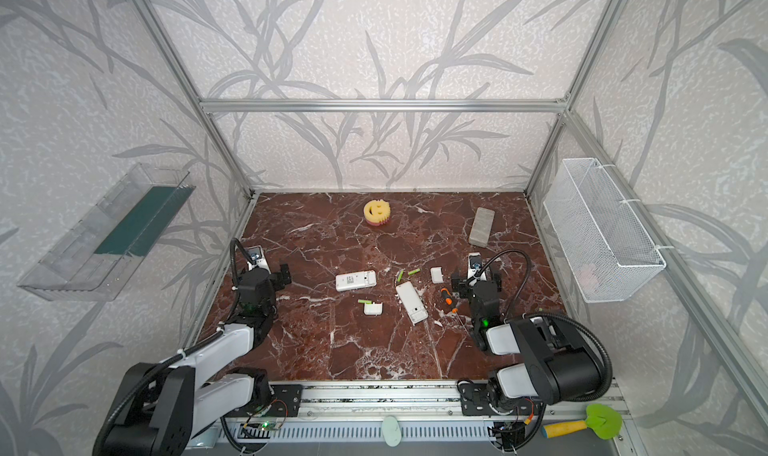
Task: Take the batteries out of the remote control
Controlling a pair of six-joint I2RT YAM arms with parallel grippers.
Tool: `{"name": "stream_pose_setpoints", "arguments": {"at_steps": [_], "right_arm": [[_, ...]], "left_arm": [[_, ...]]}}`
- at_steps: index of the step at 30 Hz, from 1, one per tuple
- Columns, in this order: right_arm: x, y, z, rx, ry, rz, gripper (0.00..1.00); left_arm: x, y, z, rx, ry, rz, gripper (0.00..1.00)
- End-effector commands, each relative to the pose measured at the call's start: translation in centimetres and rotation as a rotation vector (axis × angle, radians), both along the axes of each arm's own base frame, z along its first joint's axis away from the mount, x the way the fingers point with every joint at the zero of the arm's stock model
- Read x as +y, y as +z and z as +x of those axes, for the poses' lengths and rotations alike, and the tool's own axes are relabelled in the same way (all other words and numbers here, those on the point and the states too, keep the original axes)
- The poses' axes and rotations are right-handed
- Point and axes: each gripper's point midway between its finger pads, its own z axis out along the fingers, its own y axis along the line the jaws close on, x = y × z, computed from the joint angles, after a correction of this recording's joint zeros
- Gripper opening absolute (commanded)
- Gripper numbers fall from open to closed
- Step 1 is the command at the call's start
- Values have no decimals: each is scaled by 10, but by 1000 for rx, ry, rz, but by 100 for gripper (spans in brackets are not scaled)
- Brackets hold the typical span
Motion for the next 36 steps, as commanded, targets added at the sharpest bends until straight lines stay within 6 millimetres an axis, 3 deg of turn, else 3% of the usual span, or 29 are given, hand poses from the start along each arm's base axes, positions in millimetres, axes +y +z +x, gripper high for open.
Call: {"name": "stream_pose_setpoints", "arguments": {"at_steps": [1, 8, 12, 19, 36], "right_arm": [[-6, 22, 12, -123, -26, 17, 99], [3, 6, 27, -77, 26, 9, 99], [1, 6, 29, -69, 14, 5, 99], [-4, -2, 51, 51, -41, -4, 99], [-6, -3, 51, 55, -41, 9, 99]], "left_arm": [[-1, 8, 12, -91, -19, -9, 99], [-25, -2, 41, -133, -164, -19, 99], [-25, -20, 43, -129, -166, -17, 99], [-22, -25, 58, -47, -147, -27, 99], [-21, -25, 59, -46, -146, -28, 99]]}}
